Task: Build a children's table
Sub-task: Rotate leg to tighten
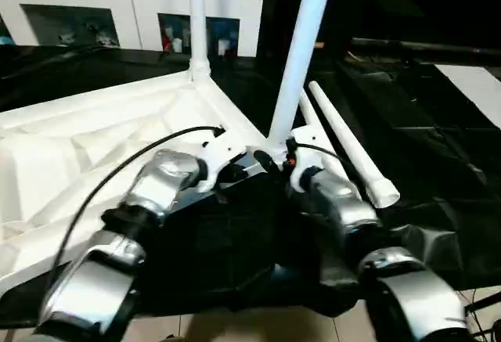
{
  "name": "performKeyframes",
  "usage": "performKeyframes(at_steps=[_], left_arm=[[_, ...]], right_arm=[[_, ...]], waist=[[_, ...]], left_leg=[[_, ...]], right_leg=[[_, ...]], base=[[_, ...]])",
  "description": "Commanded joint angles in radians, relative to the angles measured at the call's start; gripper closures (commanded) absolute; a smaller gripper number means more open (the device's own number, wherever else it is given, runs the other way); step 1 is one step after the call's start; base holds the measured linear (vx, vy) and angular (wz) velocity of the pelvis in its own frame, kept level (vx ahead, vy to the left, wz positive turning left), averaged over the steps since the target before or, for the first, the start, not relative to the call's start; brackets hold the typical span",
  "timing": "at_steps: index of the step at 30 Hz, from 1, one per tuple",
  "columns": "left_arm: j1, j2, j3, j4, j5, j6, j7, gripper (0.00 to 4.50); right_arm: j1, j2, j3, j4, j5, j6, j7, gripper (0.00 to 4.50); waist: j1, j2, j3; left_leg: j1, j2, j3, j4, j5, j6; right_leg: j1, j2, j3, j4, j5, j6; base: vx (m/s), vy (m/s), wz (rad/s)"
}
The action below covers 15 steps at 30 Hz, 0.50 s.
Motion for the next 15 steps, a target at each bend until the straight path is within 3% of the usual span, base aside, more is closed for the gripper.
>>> performKeyframes(at_steps=[1, 2, 5, 10, 15], left_arm=[[0.053, 0.026, -0.041, -0.04, -0.024, -0.081, -0.13, 4.5], [0.067, 0.041, -0.042, -0.059, -0.035, -0.077, -0.159, 4.5], [0.096, 0.08, -0.044, -0.096, -0.048, -0.103, -0.209, 4.5], [0.142, 0.111, -0.02, -0.185, -0.119, -0.102, -0.306, 4.5], [0.166, 0.142, -0.012, -0.217, -0.133, -0.107, -0.345, 4.5]], right_arm=[[0.036, -0.052, 0.058, -0.088, -0.007, 0.035, 0.18, 0.26], [0.054, -0.076, 0.074, -0.118, -0.004, 0.044, 0.245, 0.26], [0.096, -0.131, 0.108, -0.19, 0.007, 0.043, 0.379, 0.26], [0.124, -0.171, 0.124, -0.242, 0.034, 0.061, 0.492, 0.26], [0.135, -0.182, 0.135, -0.276, 0.044, 0.08, 0.538, 0.26]], waist=[[0.006, 0.01, -0.058], [0.007, 0.009, -0.058], [0.013, 0.012, -0.058], [0.02, 0.015, -0.051], [0.025, 0.016, -0.05]], left_leg=[[0.004, 0.026, -0.003, -0.052, -0.052, 0.104], [0.001, 0.026, -0.005, -0.051, -0.054, 0.112], [0.004, 0.031, -0.003, -0.05, -0.053, 0.127], [0.008, 0.035, -0.003, -0.059, -0.133, 0.07], [0.01, 0.034, -0.001, -0.059, -0.123, 0.057]], right_leg=[[0.052, -0.075, 0.052, -0.055, 0.15, -0.253], [0.058, -0.075, 0.051, -0.054, 0.153, -0.253], [0.054, -0.075, 0.052, -0.051, 0.169, -0.264], [0.051, -0.076, 0.052, -0.062, 0.031, -0.255], [0.048, -0.075, 0.054, -0.062, 0.013, -0.245]], base=[[0.0, 0.0, 0.0], [0.0, 0.0, 0.0], [0.0, 0.0, 0.0], [0.0, 0.0, 0.0], [0.0, 0.0, 0.0]])
